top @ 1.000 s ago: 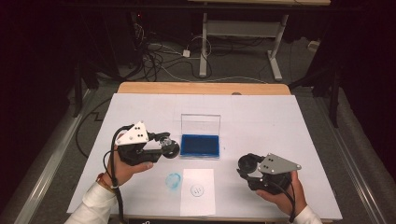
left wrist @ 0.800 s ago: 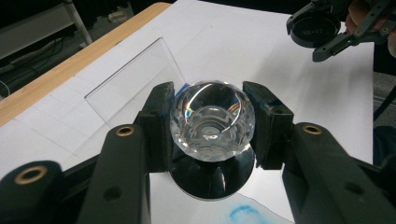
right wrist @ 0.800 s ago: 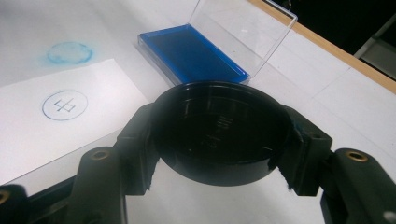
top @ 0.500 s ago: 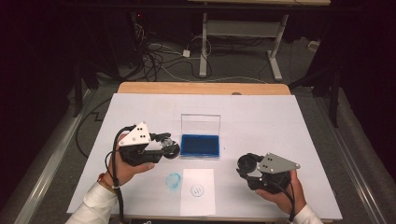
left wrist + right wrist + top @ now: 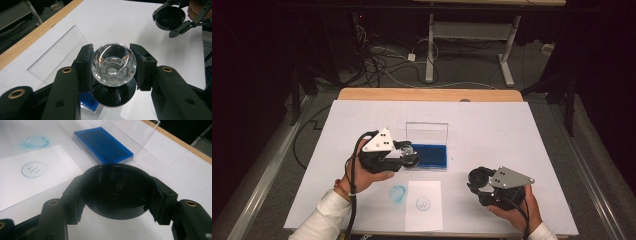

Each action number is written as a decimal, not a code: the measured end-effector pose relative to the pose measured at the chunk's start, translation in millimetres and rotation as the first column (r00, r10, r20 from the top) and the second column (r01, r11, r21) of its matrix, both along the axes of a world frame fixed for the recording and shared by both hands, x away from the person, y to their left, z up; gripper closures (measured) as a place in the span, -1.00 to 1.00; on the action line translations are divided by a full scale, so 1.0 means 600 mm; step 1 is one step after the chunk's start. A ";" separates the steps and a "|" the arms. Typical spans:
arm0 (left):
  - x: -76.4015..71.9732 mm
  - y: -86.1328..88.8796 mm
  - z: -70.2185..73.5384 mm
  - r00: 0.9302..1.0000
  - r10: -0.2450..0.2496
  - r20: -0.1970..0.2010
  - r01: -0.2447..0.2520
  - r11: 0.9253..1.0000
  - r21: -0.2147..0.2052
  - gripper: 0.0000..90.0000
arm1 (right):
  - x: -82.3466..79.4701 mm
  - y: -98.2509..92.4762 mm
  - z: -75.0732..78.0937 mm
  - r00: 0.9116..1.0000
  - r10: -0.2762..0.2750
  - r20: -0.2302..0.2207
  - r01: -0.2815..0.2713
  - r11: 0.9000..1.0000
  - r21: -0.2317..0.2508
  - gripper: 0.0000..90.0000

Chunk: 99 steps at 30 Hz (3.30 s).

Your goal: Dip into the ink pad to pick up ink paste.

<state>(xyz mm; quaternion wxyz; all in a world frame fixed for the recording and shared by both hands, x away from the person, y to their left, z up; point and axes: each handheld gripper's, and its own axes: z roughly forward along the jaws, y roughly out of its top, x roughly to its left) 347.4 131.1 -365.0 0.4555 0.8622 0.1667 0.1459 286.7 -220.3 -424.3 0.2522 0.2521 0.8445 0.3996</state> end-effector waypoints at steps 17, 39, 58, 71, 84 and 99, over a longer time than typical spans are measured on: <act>0.073 -0.055 -0.033 0.997 0.018 -0.081 -0.012 0.997 0.081 0.21 | -0.003 0.000 -0.002 1.000 -0.001 -0.004 0.001 1.000 -0.003 -0.14; 0.122 -0.057 -0.085 0.983 0.090 -0.158 -0.075 0.993 0.096 0.21 | -0.002 0.007 -0.007 1.000 0.016 -0.017 -0.017 1.000 -0.022 -0.14; 0.128 -0.051 -0.106 0.978 0.116 -0.172 -0.095 0.987 0.126 0.21 | -0.001 0.009 -0.010 1.000 0.019 -0.024 -0.020 0.999 -0.038 -0.14; 0.133 -0.041 -0.118 0.975 0.114 -0.192 -0.096 0.990 0.099 0.21 | 0.000 0.009 -0.012 0.999 0.017 -0.030 -0.018 0.999 -0.042 -0.14; 0.124 -0.042 -0.126 0.980 0.122 -0.157 -0.109 0.990 0.086 0.21 | -0.002 0.011 -0.012 0.999 0.018 -0.029 -0.020 0.999 -0.045 -0.14; 0.125 -0.036 -0.128 0.979 0.120 -0.162 -0.109 0.991 0.075 0.21 | -0.002 0.010 -0.013 0.999 0.013 -0.032 -0.015 0.999 -0.047 -0.14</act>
